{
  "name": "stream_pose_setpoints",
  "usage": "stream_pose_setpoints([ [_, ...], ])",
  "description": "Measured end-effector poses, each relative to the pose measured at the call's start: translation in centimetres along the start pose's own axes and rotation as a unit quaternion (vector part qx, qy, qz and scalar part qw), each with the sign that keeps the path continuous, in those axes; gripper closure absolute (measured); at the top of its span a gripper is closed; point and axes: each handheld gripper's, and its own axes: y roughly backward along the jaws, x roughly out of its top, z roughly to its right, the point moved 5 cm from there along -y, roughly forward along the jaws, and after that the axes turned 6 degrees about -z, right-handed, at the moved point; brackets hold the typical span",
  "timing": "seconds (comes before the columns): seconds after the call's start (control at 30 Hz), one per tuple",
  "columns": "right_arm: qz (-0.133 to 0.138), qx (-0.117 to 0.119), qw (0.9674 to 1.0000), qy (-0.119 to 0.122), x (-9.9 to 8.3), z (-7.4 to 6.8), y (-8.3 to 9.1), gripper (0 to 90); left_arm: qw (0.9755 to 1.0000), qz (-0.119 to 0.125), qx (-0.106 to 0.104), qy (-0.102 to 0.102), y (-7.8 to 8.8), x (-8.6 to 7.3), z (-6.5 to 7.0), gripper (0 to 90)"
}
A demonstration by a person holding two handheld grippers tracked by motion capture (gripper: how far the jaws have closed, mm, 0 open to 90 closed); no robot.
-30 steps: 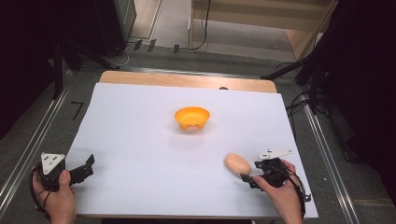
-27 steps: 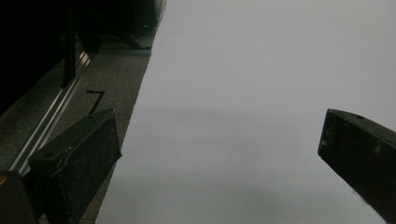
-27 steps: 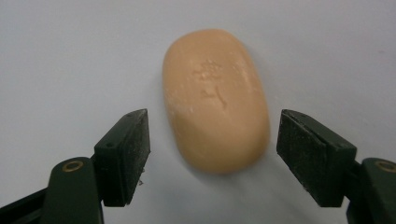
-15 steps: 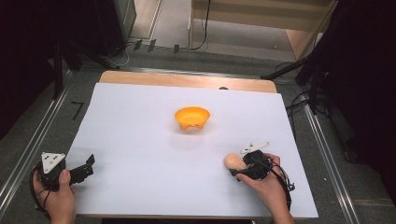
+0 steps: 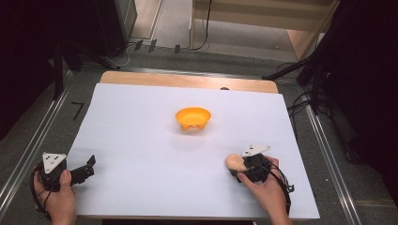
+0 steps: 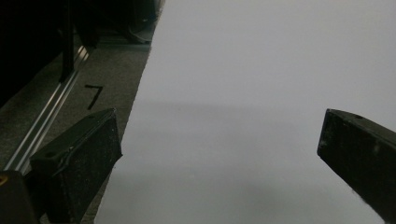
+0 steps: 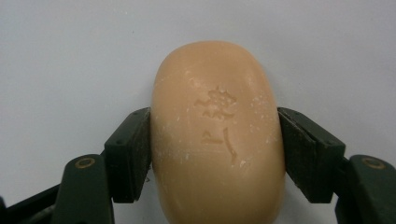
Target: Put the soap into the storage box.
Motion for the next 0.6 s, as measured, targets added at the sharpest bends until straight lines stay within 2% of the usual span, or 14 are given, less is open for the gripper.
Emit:
stream_pose_setpoints([
  [0.1, -0.012, -0.002, 0.9999, -0.009, 0.25, -0.05, -0.04, 31.6, 1.0000, -0.001, -0.001, 0.000, -0.04, 0.01, -0.02, 0.1],
  [0.17, -0.014, -0.007, 0.9999, -0.003, 0.29, -0.14, -0.09, 31.5, 1.0000, -0.001, -0.004, -0.001, -0.02, 0.01, -0.01, 0.1],
  [0.27, -0.015, -0.001, 0.9998, -0.012, 0.30, -0.05, -0.07, 32.5, 1.0000, -0.001, -0.005, -0.001, -0.02, 0.01, -0.01, 0.1],
  [0.43, -0.025, -0.004, 0.9996, -0.010, 0.50, -0.16, -0.02, 33.3, 1.0000, -0.001, -0.006, -0.002, -0.01, 0.01, 0.01, 0.1],
  [0.5, -0.025, -0.003, 0.9997, -0.005, 0.51, -0.09, 0.01, 33.4, 1.0000, 0.000, -0.006, -0.002, 0.01, 0.00, 0.03, 0.2],
  [0.6, -0.021, 0.001, 0.9996, 0.017, 0.68, 0.18, 0.27, 33.4, 1.0000, 0.004, -0.003, -0.003, 0.14, -0.02, 0.01, 3.0],
])
